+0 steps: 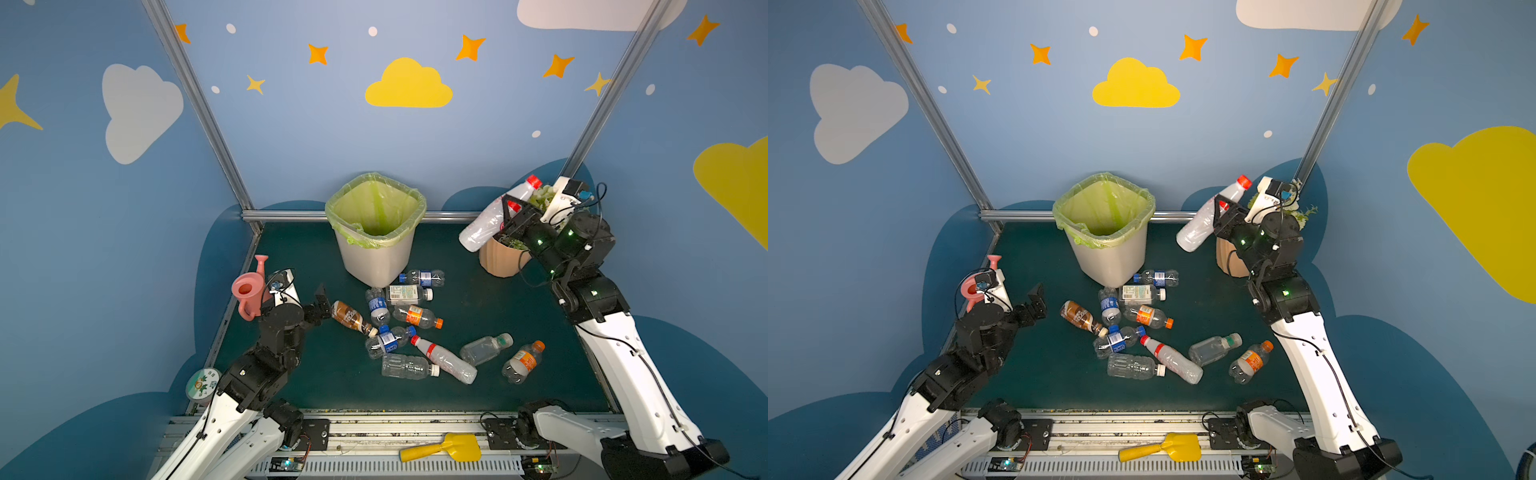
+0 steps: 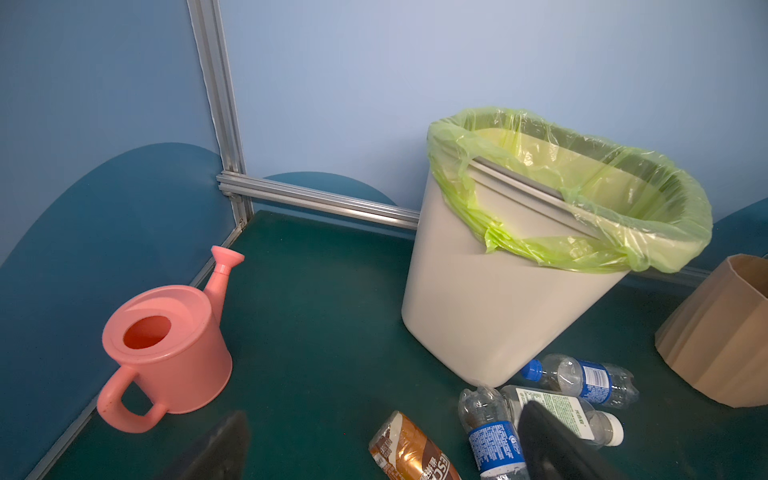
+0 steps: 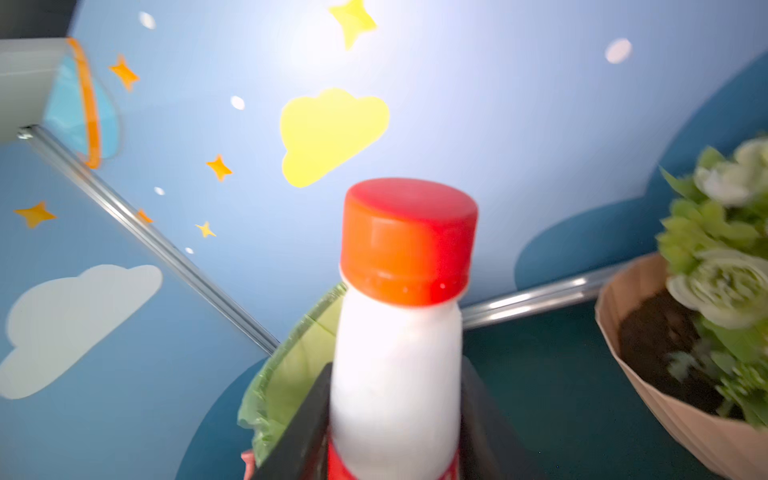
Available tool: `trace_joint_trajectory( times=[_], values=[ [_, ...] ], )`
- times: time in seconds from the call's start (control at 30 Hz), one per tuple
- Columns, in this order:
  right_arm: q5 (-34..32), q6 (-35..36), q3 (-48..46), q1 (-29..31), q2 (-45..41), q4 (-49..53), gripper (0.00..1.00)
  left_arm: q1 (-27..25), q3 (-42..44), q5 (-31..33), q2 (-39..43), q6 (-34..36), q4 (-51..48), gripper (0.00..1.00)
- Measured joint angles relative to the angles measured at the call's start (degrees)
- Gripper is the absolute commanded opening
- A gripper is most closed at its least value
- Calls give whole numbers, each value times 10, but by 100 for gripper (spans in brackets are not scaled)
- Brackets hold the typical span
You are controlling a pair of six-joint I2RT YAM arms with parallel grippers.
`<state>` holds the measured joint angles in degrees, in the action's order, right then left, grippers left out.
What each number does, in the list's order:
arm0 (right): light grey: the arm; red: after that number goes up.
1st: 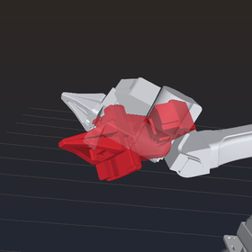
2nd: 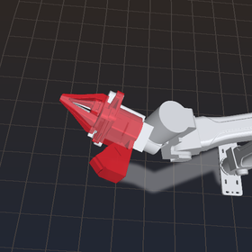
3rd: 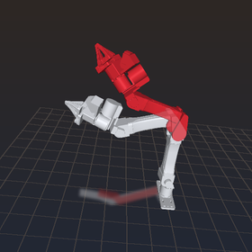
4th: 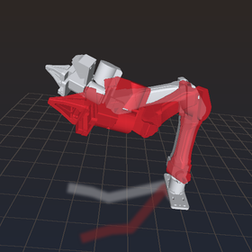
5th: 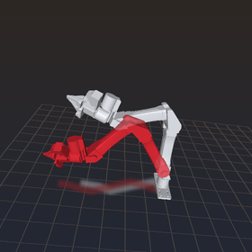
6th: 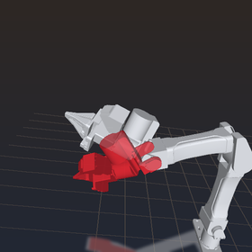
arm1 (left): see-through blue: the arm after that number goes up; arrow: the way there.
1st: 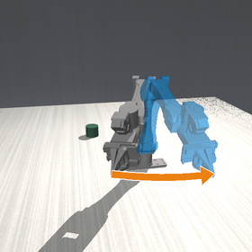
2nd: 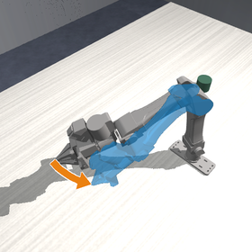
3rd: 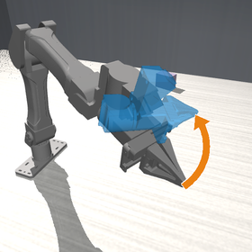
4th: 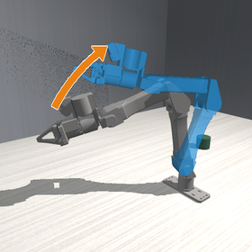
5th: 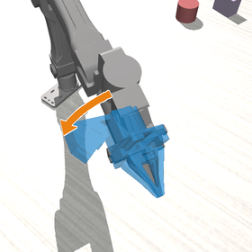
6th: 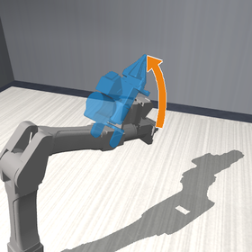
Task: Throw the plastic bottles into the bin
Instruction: 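Lift the white bottle with the right gripper and release it into the bin, then withdraw the right arm and reach toward another white red-capped bottle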
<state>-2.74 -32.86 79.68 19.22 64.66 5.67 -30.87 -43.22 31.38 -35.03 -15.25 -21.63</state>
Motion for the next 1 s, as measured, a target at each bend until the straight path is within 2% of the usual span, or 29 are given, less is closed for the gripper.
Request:
trace_joint_trajectory(
  times=[0.13, 0.27, 0.37, 0.47, 0.5, 0.57, 0.67, 0.77, 0.87, 1.0],
  values=[
    [-11, 18, 68, 49, 61, -59, 41, 0, 2, 0, 8, -8, -5, 100],
    [-1, 25, 188, 88, 193, -91, 47, 0, 2, 0, 11, -14, -8, 100],
    [38, 38, 339, 110, 333, -55, 62, 0, 2, 0, 11, -17, -11, 100],
    [86, 68, 566, 124, 517, 62, 86, 0, 2, -3, 9, -22, -15, 100],
    [93, 76, 602, 127, 549, 94, 92, 0, 2, -4, 8, -24, -18, 100],
    [99, 97, 617, 130, 575, 152, 96, 0, 2, -5, 8, -30, -25, 100],
    [97, 123, 566, 129, 548, 176, 96, 1, 2, -7, 16, -36, -31, 100],
    [90, 140, 506, 124, 472, 188, 96, 1, 7, -8, 30, -41, -30, 100],
    [69, 153, 419, 120, 354, 168, 96, 1, 11, -10, 37, -43, -27, 100],
    [34, 163, 254, 108, 162, 120, 96, 1, 12, -12, 28, -43, -26, 100]
  ],
)
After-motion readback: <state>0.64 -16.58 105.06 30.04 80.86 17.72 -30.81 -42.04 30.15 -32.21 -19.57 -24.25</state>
